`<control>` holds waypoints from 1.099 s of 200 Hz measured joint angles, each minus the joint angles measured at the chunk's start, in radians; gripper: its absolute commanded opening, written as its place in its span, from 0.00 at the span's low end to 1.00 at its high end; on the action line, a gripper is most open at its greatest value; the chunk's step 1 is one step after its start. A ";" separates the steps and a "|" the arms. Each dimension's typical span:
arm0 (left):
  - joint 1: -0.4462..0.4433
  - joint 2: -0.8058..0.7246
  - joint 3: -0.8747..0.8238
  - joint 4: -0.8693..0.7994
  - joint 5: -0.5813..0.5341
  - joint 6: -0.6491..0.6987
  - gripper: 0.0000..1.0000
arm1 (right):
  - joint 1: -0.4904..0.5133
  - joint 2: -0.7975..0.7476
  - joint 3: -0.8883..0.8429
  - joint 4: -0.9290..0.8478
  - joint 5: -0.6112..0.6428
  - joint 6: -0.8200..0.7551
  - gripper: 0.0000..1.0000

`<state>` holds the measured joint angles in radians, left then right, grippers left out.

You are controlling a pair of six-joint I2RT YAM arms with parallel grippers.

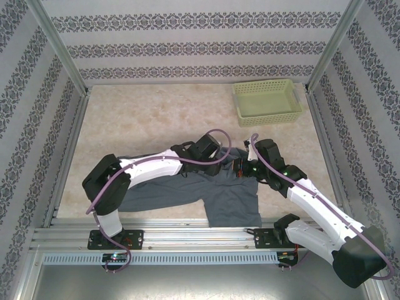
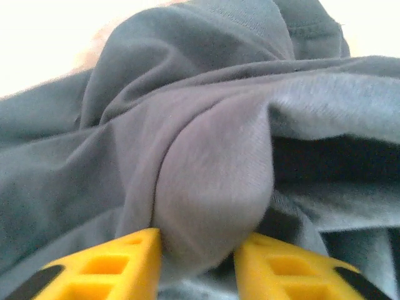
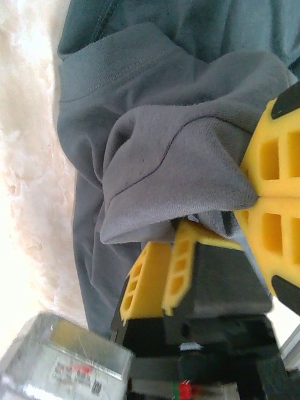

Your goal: Fold the inside-out t-shirt

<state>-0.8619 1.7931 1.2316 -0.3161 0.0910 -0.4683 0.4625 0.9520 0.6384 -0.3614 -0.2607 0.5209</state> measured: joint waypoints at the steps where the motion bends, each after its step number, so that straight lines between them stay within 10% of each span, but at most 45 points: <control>1: 0.000 0.002 0.000 0.001 0.001 0.003 0.15 | 0.000 0.000 0.000 0.000 0.001 0.000 0.00; 12: 0.017 0.019 0.001 0.016 0.008 -0.013 0.00 | 0.000 0.005 0.000 0.000 0.009 -0.001 0.00; 60: 0.118 -0.027 -0.052 0.084 0.074 -0.009 0.00 | -0.051 0.088 -0.011 0.009 0.099 -0.039 0.00; 103: 0.110 -0.166 -0.108 0.117 0.163 -0.008 0.00 | -0.065 0.290 0.055 -0.040 0.261 -0.091 0.30; 175: 0.110 -0.103 -0.108 0.148 0.235 -0.038 0.00 | 0.183 0.085 0.130 -0.184 0.381 -0.078 0.46; 220: 0.110 -0.103 -0.108 0.172 0.245 -0.056 0.00 | 0.228 0.221 0.129 -0.085 0.320 -0.041 0.46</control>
<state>-0.7521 1.6897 1.1240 -0.1440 0.3363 -0.5243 0.6903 1.1728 0.7677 -0.4461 0.0597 0.4797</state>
